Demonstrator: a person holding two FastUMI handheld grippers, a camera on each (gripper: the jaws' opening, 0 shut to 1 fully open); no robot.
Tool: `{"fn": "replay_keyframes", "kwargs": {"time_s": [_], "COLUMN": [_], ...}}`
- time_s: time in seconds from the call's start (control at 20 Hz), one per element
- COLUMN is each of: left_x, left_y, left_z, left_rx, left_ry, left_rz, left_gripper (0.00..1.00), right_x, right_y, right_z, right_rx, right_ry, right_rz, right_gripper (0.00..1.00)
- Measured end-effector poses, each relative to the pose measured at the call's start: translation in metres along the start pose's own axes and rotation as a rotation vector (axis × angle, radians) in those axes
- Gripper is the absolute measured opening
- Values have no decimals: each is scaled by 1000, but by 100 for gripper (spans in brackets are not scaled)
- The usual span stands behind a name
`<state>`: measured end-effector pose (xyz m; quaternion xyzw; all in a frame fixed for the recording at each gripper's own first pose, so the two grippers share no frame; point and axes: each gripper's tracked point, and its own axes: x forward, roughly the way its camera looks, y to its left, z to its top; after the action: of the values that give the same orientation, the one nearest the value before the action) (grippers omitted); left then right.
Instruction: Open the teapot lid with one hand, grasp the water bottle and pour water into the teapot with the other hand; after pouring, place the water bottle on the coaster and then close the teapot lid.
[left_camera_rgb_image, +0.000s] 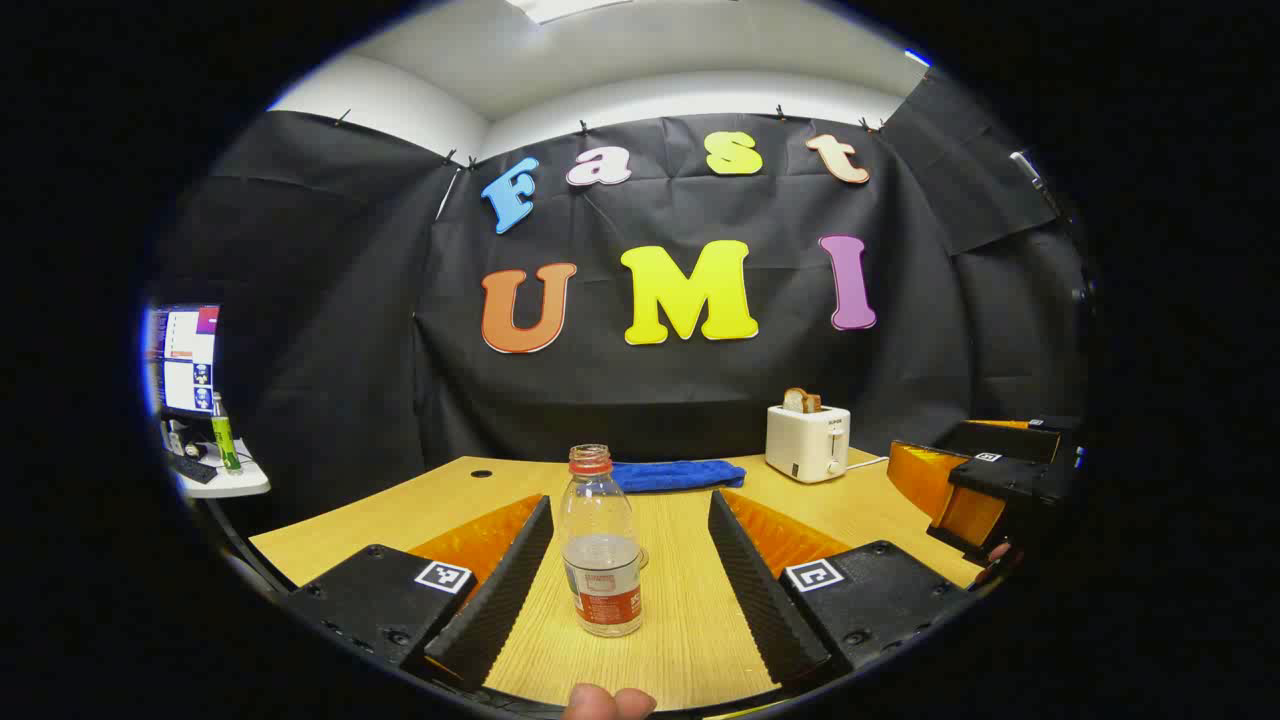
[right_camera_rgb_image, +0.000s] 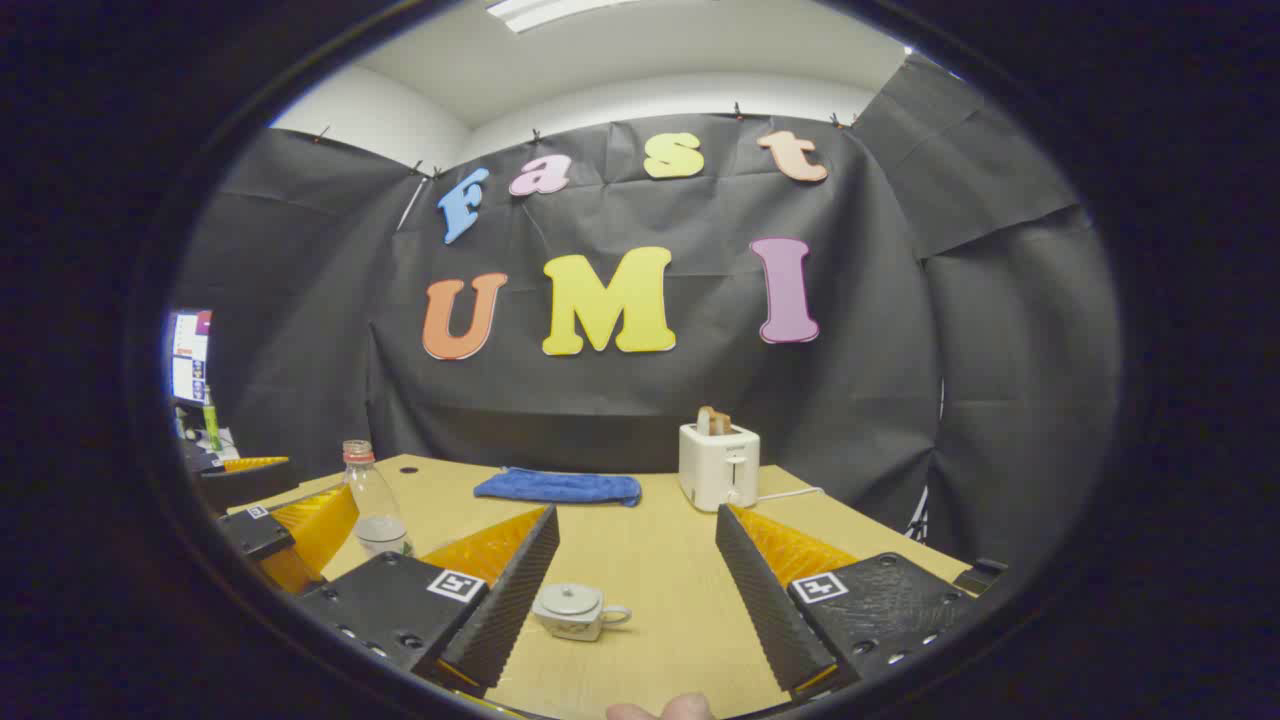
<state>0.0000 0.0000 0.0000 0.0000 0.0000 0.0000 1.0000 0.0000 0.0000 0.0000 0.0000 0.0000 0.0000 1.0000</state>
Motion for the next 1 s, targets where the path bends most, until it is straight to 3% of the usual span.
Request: {"fn": "replay_keyframes", "kwargs": {"time_s": [1.0], "left_x": [-1], "left_y": [-1], "left_z": [-2], "left_rx": [0], "left_ry": [20], "left_rz": [-9], "left_gripper": [98], "right_x": [-2], "right_y": [9], "right_z": [-6], "right_rx": [-28], "right_ry": [9], "right_rz": [25], "right_gripper": [97]}}
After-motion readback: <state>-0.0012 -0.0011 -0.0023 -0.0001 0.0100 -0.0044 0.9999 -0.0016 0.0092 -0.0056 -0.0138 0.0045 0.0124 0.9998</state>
